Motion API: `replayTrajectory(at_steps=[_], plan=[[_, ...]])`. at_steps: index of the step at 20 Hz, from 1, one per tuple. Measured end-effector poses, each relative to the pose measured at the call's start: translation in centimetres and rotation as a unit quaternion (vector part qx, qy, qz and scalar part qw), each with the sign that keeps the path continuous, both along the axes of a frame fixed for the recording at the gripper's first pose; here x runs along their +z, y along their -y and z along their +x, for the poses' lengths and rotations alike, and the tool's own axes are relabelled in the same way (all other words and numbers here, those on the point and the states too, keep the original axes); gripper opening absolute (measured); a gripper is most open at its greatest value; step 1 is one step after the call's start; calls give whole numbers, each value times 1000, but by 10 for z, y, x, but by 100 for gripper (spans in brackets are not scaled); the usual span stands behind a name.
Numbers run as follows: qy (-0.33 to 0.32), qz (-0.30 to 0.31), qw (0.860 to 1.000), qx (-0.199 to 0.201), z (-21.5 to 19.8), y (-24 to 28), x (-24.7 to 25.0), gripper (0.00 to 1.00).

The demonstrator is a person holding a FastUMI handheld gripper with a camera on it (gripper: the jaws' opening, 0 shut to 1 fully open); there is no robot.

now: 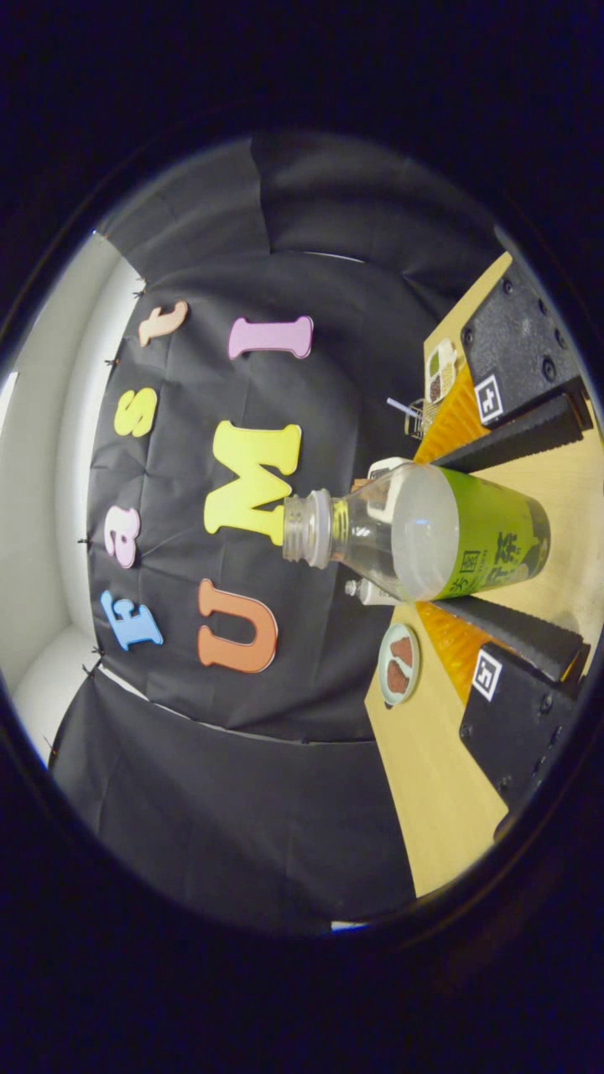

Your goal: Take the bottle from table, then pour the juice into the cup, finally place the bottle on the coaster

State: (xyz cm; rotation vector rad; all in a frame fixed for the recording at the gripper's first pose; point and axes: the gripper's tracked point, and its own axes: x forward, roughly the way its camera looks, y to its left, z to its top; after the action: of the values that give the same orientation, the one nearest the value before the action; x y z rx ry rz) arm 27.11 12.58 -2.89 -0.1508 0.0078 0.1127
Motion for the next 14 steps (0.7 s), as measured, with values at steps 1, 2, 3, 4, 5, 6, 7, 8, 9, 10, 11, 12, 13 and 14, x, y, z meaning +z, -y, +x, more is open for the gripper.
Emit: replayTrajectory(at_steps=[1, 2, 3, 4, 5, 6, 7, 8, 9, 10, 11, 12, 13, 14], plan=[[-6, 3, 1000, 1, 9, -1, -7, 83], [-14, 7, 1000, 1, 20, -1, -14, 83], [-21, 11, 1000, 0, 31, 1, -22, 83], [-27, 16, 999, -3, 41, 2, -28, 83], [-29, 24, 999, -4, 52, 3, -33, 83], [-29, 28, 999, -6, 63, 3, -37, 84], [-32, 32, 999, -14, 75, 8, -45, 84], [-47, 32, 998, -19, 84, 9, -56, 83], [-66, 37, 997, -16, 89, 9, -69, 80], [-83, 45, 996, -11, 95, 8, -78, 74], [-80, 53, 995, -1, 94, 6, -78, 74], [-70, 52, 996, 0, 94, 6, -74, 75], [-65, 44, 997, -5, 96, 10, -72, 75], [-71, 39, 997, -3, 98, 8, -76, 75]])
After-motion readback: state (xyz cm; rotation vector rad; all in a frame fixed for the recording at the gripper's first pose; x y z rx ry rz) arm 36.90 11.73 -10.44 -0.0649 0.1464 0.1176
